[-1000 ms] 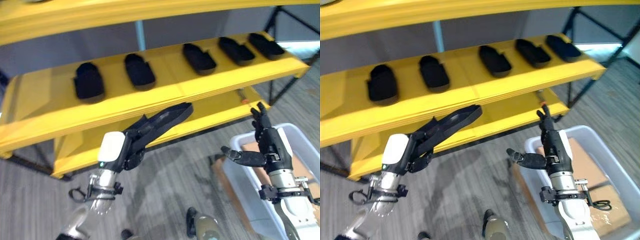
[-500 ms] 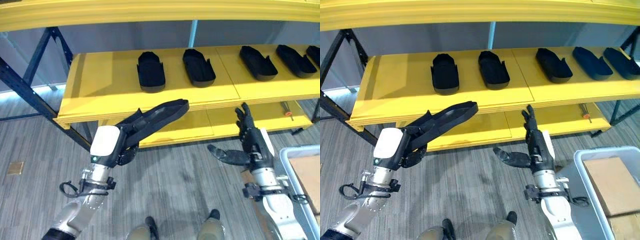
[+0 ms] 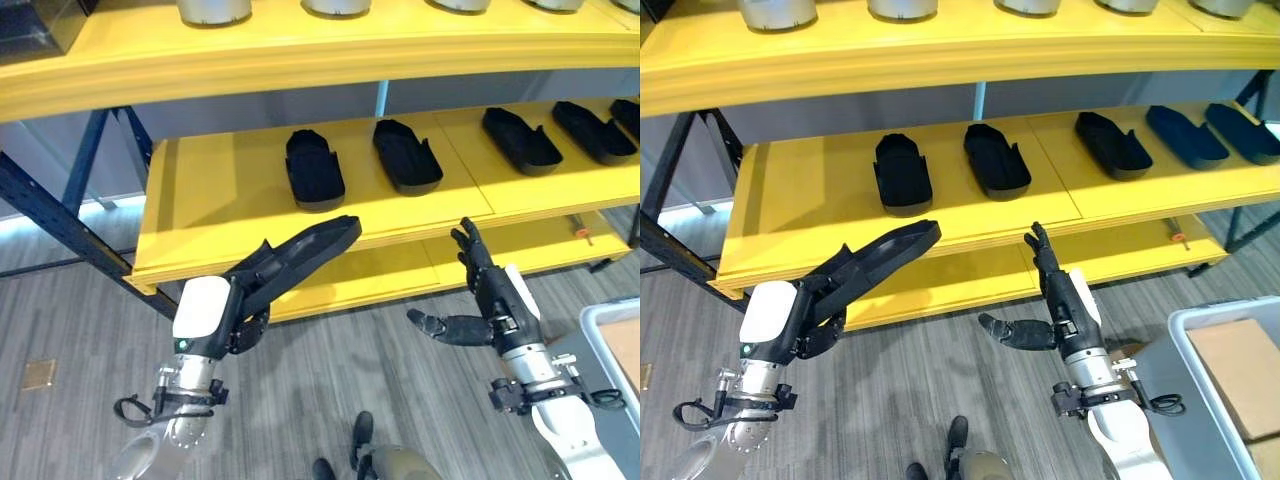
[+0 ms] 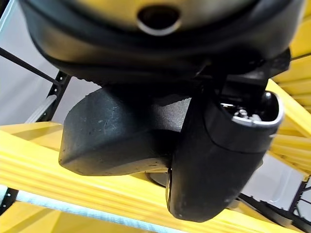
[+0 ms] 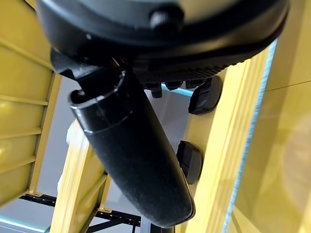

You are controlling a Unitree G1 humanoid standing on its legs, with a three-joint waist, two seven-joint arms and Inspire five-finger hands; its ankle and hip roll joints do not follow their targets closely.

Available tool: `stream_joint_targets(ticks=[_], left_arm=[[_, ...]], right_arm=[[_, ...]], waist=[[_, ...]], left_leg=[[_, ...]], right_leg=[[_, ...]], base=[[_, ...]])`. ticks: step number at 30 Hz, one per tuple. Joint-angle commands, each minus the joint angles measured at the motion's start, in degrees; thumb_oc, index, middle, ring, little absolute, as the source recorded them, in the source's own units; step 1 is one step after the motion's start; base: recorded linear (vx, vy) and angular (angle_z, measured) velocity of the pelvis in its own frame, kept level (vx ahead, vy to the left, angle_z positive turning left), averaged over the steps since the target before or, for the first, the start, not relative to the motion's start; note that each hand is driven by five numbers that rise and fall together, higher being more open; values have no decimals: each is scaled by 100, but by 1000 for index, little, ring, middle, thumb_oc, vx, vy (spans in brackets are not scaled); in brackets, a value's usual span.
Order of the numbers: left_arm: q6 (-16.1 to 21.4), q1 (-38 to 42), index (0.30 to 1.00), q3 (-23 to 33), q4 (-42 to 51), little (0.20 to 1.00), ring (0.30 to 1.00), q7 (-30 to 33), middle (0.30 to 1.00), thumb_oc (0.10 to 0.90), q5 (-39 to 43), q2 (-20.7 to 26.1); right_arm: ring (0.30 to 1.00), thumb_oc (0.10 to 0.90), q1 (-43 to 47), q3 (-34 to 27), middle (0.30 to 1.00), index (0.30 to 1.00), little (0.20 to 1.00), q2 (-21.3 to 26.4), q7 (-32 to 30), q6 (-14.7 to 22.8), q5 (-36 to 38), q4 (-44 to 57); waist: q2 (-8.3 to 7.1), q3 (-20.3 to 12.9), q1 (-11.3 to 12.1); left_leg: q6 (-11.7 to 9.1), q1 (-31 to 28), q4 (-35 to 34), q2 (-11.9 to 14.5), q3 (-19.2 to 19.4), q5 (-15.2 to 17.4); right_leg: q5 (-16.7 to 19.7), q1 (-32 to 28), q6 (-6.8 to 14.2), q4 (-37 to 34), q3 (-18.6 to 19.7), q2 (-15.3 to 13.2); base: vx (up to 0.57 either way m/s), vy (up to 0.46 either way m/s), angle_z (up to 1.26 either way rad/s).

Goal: Move parts from the plastic box to the shelf.

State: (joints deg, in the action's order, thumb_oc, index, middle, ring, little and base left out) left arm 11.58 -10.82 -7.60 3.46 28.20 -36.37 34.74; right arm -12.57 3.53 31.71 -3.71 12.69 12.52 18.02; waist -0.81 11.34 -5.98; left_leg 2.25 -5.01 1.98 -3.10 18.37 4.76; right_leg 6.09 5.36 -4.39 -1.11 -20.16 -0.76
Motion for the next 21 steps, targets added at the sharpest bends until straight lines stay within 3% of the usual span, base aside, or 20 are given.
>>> stream_joint_targets(ticks=[1,5,6,7,8,9,13,21], left_arm=[[485,726,300,293,603,300,300,398,300,400,78,123],[524,880,300,274,674,300,300,451,300,400,81,146],[537,931,300,266,664,300,300,458,300,400,114,149],[556,954,300,306,707,300,300,503,300,400,136,165],[555,948,300,336,728,300,300,538,300,400,140,165],[565,978,300,399,771,300,300,546,300,400,225,144],[606,1027,300,395,834,300,300,597,300,400,254,122],[612,1159,300,475,1134,300,300,653,300,400,195,323]], right_arm=[[1000,900,419,-478,1000,1000,1000,70,-126,636,195,430],[1000,900,518,-493,1000,1000,1000,124,-181,666,204,436],[1000,900,552,-499,1000,1000,1000,116,-206,678,193,424],[1000,900,580,-489,1000,1000,1000,101,-278,698,167,400],[1000,900,600,-466,1000,1000,1000,76,-299,705,163,394],[1000,900,580,-436,1000,1000,1000,71,-314,706,174,386],[1000,900,588,-369,1000,1000,1000,67,-309,733,201,364],[1000,900,560,-241,1000,1000,1000,-74,-260,636,113,365]], waist=[[-188,-324,-132],[-234,-143,-87],[-240,-118,-119],[-269,-105,-137],[-279,-105,-111],[-220,-157,-132],[-72,-184,-146],[-149,-191,-140]], left_leg=[[-666,303,805,651,49,88],[-998,705,1703,891,-124,-263],[-1057,772,1803,1119,-97,-305],[-1035,782,1619,1520,-31,-345],[-1005,782,1458,1637,-104,-354],[-1069,683,680,2127,-153,-919],[-1134,409,215,2129,-207,-1094],[-1012,128,270,1681,175,-517]], right_leg=[[-257,-352,913,98,233,-324],[-315,-358,770,200,172,-354],[-354,-356,760,241,139,-352],[-387,-356,799,304,128,-426],[-400,-362,828,328,168,-469],[-483,-313,934,423,192,-562],[-554,-223,953,646,232,-540],[-460,-328,1142,731,423,-880]], base=[[-17,-109,7],[-42,-73,8],[0,-10,16],[37,45,23],[95,192,7],[89,140,-6],[63,130,-14],[58,140,0]])
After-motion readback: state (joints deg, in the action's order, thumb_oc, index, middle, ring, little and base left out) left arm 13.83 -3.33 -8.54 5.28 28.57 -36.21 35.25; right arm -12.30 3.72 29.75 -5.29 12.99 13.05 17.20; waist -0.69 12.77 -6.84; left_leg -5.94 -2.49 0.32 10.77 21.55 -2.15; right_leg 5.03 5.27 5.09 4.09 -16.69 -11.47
